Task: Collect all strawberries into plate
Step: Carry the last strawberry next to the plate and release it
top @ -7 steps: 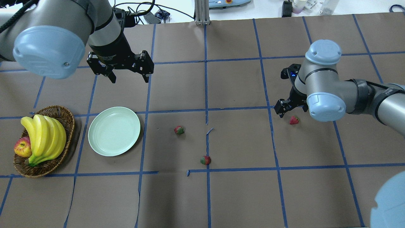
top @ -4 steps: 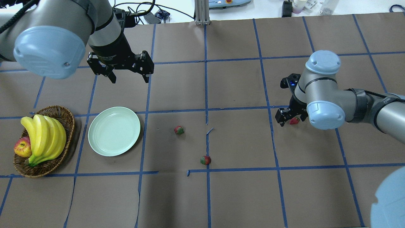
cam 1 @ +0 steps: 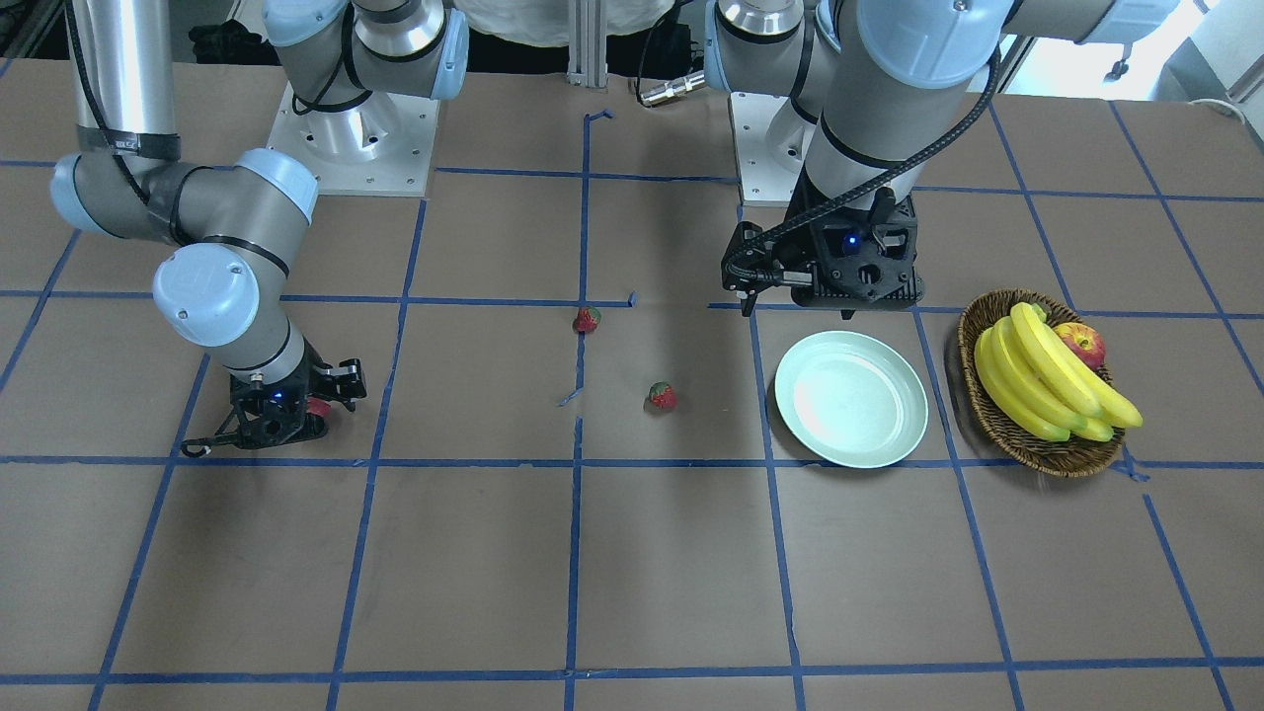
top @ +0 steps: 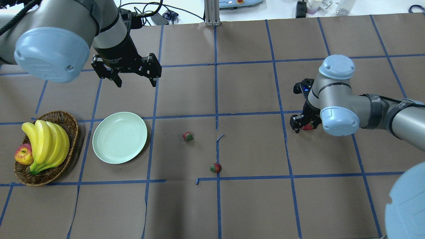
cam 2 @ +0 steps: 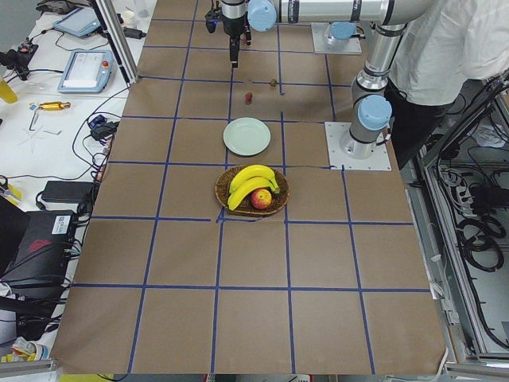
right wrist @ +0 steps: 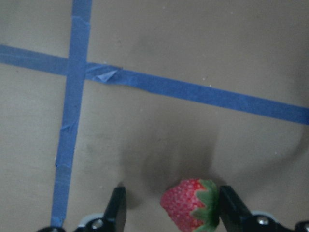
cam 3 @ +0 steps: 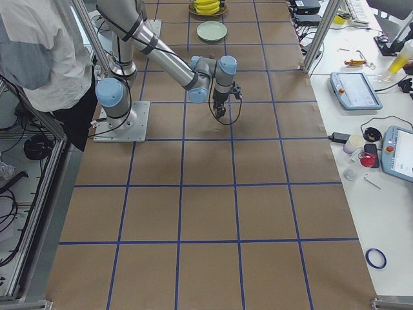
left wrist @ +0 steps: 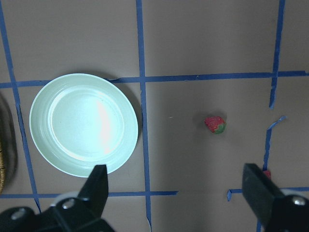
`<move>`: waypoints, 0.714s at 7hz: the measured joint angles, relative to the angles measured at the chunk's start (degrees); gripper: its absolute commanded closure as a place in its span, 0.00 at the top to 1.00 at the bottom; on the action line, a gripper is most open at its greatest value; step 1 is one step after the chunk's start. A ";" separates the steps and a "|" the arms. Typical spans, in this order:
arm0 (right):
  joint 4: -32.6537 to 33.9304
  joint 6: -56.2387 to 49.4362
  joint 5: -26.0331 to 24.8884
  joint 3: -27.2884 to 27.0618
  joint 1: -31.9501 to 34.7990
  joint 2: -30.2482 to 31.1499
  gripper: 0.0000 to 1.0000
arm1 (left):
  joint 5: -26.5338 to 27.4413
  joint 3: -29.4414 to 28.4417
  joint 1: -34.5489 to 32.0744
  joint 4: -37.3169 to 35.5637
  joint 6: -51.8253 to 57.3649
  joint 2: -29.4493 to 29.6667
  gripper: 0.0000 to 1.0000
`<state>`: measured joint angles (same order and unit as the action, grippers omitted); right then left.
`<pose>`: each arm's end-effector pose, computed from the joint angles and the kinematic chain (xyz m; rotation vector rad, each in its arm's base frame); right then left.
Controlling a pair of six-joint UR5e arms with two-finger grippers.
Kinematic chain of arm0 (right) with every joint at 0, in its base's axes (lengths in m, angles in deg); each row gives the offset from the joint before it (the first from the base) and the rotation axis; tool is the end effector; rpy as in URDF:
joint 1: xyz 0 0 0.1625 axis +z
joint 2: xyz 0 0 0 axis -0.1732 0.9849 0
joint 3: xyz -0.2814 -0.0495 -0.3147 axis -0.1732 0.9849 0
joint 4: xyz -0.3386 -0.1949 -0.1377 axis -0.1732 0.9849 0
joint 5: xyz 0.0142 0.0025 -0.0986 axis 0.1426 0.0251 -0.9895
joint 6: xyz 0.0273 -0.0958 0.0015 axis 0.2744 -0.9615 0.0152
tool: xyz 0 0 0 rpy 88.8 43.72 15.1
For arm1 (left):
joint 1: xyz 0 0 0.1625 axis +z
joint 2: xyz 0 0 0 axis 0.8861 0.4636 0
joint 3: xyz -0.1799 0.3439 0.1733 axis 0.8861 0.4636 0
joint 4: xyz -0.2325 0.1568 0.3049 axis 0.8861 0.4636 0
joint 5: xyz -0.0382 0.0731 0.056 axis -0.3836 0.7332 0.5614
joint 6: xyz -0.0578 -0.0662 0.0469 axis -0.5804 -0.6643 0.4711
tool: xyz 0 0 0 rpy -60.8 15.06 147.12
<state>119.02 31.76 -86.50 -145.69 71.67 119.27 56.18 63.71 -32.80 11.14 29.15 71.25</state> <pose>0.0562 -0.5052 0.1699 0.3264 -3.1020 -0.1681 -0.1789 -0.5146 0.4448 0.0271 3.1258 0.0049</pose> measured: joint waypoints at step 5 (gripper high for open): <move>-0.13 12.19 -0.29 1.83 3.87 0.67 0.00 | 0.00 0.02 0.00 0.02 -0.01 -0.01 1.00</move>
<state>118.89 43.95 -86.79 -143.86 75.55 119.94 56.18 63.74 -32.81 11.16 29.13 71.24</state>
